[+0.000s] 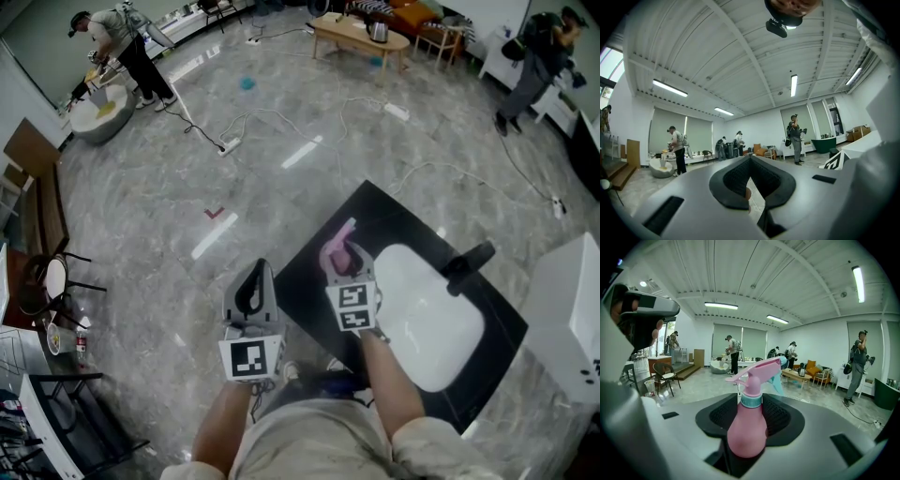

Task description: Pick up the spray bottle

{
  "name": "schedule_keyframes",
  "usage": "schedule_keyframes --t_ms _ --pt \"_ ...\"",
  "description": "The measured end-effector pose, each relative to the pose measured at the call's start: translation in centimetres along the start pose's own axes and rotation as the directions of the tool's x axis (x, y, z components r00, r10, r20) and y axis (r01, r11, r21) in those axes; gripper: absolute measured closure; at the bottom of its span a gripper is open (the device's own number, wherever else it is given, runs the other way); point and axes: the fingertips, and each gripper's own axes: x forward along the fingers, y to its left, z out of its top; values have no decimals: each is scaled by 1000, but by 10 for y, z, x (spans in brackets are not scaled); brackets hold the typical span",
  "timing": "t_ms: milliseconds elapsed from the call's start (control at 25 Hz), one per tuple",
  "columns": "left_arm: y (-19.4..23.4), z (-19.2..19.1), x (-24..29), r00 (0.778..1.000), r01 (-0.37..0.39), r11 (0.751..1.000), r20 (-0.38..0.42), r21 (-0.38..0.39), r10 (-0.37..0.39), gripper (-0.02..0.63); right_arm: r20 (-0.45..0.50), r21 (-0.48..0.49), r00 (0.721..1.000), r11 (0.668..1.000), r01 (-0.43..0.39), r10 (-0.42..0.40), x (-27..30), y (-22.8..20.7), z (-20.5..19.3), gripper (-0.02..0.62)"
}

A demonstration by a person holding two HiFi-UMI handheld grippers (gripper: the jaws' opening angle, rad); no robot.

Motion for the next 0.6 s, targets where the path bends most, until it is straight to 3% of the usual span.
schedule_keyframes --t_ms 600 --pt "2 3 0 1000 11 1000 13 -13 -11 606 53 6 998 999 32 -32 -17 -6 23 437"
